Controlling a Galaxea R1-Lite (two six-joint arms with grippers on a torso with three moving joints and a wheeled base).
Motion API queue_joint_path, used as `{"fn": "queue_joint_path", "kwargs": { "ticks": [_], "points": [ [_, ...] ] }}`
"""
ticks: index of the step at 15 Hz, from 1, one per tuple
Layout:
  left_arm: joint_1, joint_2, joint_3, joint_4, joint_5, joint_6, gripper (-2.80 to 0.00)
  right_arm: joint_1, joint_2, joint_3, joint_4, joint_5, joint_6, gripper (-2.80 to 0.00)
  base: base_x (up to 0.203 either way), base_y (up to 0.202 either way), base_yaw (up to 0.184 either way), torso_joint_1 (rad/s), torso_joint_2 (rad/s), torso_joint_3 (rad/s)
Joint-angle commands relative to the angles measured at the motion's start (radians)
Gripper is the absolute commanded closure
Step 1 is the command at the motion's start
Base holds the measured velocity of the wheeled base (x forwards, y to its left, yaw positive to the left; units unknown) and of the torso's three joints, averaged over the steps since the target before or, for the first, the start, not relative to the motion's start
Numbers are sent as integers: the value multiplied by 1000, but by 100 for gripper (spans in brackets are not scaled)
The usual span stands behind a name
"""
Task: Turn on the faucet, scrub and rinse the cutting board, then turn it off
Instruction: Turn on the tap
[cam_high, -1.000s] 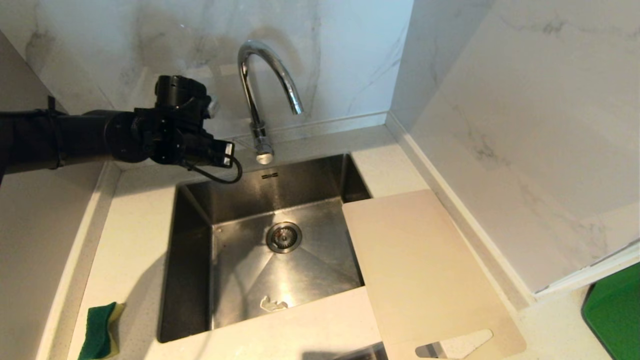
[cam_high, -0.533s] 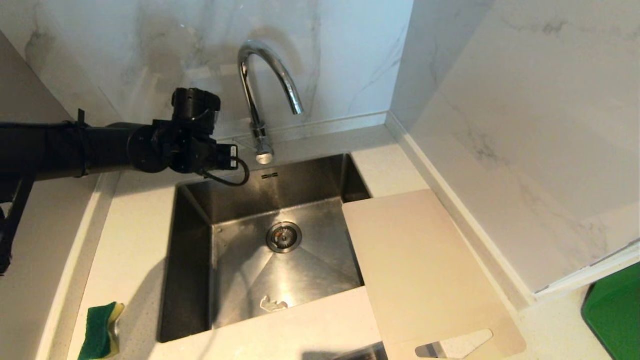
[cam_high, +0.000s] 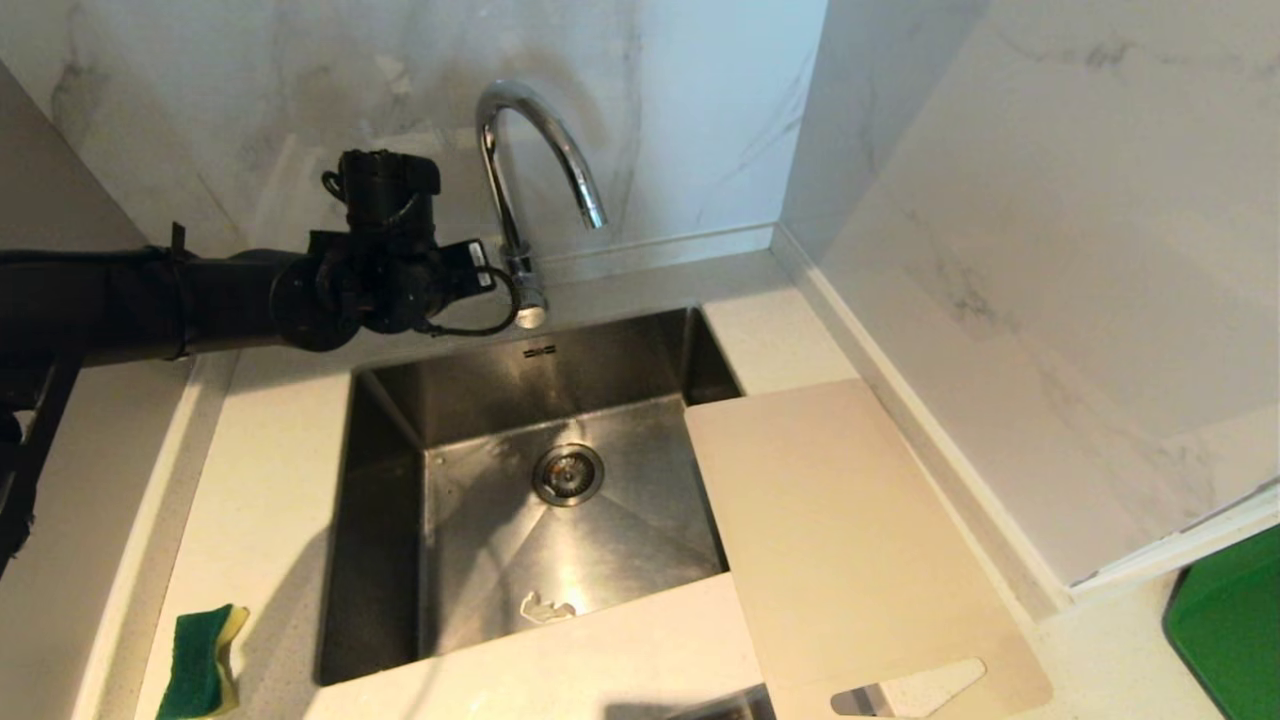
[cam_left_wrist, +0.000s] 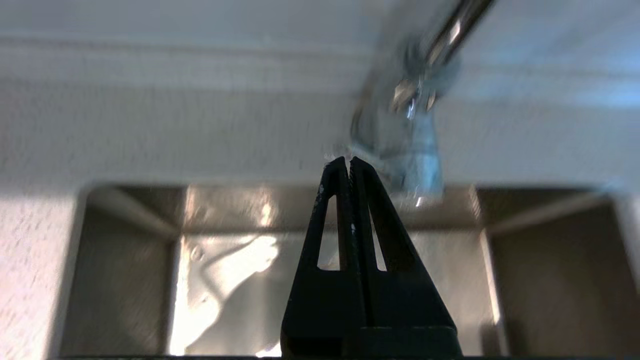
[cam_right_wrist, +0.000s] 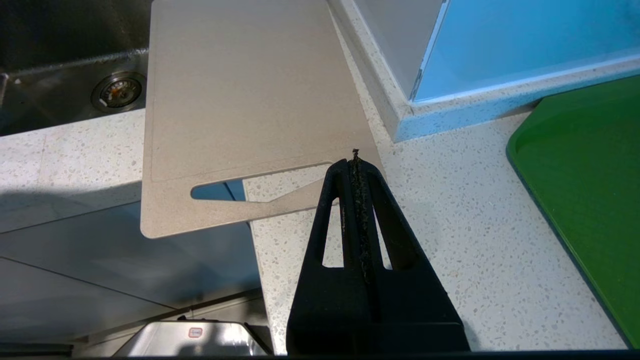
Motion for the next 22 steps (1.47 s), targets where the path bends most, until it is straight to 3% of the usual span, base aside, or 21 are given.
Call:
{"fn": "queue_joint_path", "kwargs": {
  "ticks": [1, 3, 4, 9, 13, 22],
  "points": [
    [-5, -6, -5, -21, 7, -3, 0, 0, -2, 1, -1, 0, 0, 0, 0, 0, 0, 0, 0, 0],
    [-16, -5, -5, -38, 32, -19, 0, 0, -2, 1, -1, 0, 0, 0, 0, 0, 0, 0, 0, 0],
    [-17, -2, -5, -47, 34, -25, -280, 0, -2, 2, -1, 0, 0, 0, 0, 0, 0, 0, 0, 0],
    [-17, 7, -5, -80, 48, -63, -280, 0, -2, 0, -1, 0, 0, 0, 0, 0, 0, 0, 0, 0],
    [-18, 63, -6, -168, 119, -49, -280, 0, -2, 2, -1, 0, 0, 0, 0, 0, 0, 0, 0, 0],
    [-17, 129, -6, -236, 107, -23, -280, 0, -2, 2, -1, 0, 0, 0, 0, 0, 0, 0, 0, 0]
  ]
}}
